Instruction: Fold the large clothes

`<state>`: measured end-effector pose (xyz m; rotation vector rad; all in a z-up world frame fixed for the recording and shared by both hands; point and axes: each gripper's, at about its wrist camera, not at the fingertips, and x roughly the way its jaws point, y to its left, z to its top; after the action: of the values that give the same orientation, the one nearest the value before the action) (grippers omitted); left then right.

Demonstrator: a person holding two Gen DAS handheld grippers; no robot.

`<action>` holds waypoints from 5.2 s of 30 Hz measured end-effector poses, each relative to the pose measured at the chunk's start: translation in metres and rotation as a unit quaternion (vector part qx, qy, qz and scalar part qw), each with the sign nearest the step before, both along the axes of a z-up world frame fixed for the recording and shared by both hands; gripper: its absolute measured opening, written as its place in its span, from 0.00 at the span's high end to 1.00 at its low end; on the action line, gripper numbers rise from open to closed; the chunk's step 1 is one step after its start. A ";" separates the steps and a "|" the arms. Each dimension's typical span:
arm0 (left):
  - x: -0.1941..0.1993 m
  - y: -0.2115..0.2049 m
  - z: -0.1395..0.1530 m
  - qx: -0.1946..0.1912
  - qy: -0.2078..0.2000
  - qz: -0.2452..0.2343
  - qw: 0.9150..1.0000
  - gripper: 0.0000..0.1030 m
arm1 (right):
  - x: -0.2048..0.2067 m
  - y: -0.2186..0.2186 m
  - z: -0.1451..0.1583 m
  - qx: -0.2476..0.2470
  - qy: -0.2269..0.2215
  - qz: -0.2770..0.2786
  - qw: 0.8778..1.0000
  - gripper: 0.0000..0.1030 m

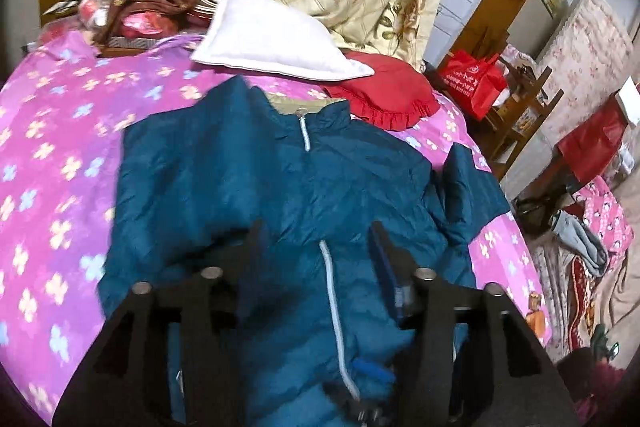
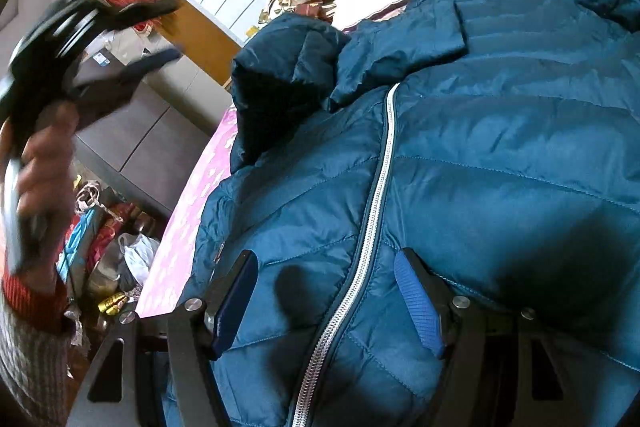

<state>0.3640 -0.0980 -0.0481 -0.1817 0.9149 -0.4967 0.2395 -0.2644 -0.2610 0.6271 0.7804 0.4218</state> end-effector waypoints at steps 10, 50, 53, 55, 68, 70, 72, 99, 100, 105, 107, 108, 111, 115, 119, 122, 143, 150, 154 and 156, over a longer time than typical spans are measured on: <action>-0.104 0.087 -0.084 0.054 -0.026 0.172 0.983 0.39 | -0.003 0.002 0.013 -0.042 0.045 -0.010 0.998 0.37; -0.096 0.099 -0.166 0.138 0.016 0.183 0.973 0.38 | 0.188 -0.146 0.038 -0.343 0.204 -0.278 0.874 0.88; -0.097 0.098 -0.166 0.143 0.016 0.186 0.972 0.37 | 0.169 -0.157 0.051 -0.289 0.187 -0.284 0.895 0.85; -0.098 0.097 -0.166 0.148 0.014 0.190 0.971 0.36 | 0.149 -0.163 0.068 -0.248 0.163 -0.292 0.909 0.80; -0.109 0.102 -0.169 0.133 0.007 0.216 0.967 0.28 | -0.002 -0.300 0.110 -0.116 0.120 -0.385 0.908 0.42; -0.110 0.109 -0.170 0.110 0.012 0.222 0.969 0.26 | -0.016 -0.327 0.097 -0.090 0.131 -0.399 0.903 0.42; -0.110 0.109 -0.170 0.109 0.011 0.222 0.969 0.26 | -0.026 -0.346 0.085 -0.062 0.137 -0.409 0.900 0.42; -0.103 0.096 -0.174 0.134 0.017 0.199 0.971 0.10 | 0.075 -0.451 0.066 -0.122 0.141 -0.463 0.866 0.95; -0.103 0.096 -0.174 0.133 0.017 0.198 0.971 0.10 | 0.075 -0.442 0.088 -0.142 0.126 -0.460 0.868 0.95; -0.103 0.099 -0.174 0.128 0.017 0.197 0.972 0.10 | 0.088 -0.360 0.197 -0.214 0.038 -0.408 0.887 0.95; -0.104 0.099 -0.174 0.126 0.016 0.197 0.972 0.10 | 0.100 -0.310 0.229 -0.228 0.007 -0.364 0.903 0.95; -0.104 0.100 -0.173 0.124 0.016 0.197 0.972 0.10 | 0.105 -0.284 0.240 -0.235 -0.006 -0.341 0.910 0.95; -0.106 0.103 -0.172 0.113 0.016 0.199 0.973 0.10 | 0.124 -0.176 0.261 -0.228 -0.038 -0.230 0.945 0.95; -0.116 0.119 -0.163 0.054 0.002 0.218 0.974 0.10 | 0.140 -0.040 0.226 -0.240 -0.017 -0.080 0.967 0.95; -0.132 0.131 -0.142 0.030 -0.027 0.219 0.975 0.10 | 0.149 0.055 0.136 -0.290 0.071 0.015 0.954 0.89; -0.147 0.137 -0.124 0.049 -0.068 0.224 0.971 0.10 | 0.139 0.092 0.093 -0.321 0.099 0.033 0.941 0.87; -0.137 0.183 -0.124 0.003 -0.028 0.273 0.961 0.10 | 0.124 -0.018 0.126 -0.201 0.090 -0.160 0.962 0.69; -0.133 0.177 -0.127 0.025 -0.032 0.266 0.963 0.10 | 0.187 0.094 0.102 -0.223 0.081 -0.005 0.971 0.69; -0.132 0.180 -0.128 0.023 -0.027 0.270 0.962 0.10 | 0.174 0.124 0.111 -0.294 0.040 0.008 0.955 0.69; -0.132 0.181 -0.128 0.018 -0.026 0.272 0.962 0.10 | 0.169 0.134 0.108 -0.323 0.036 0.022 0.945 0.69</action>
<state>0.2315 0.0832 -0.1761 -0.3728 0.7797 0.0252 0.4084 -0.1302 -0.1529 0.0095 0.9425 0.1619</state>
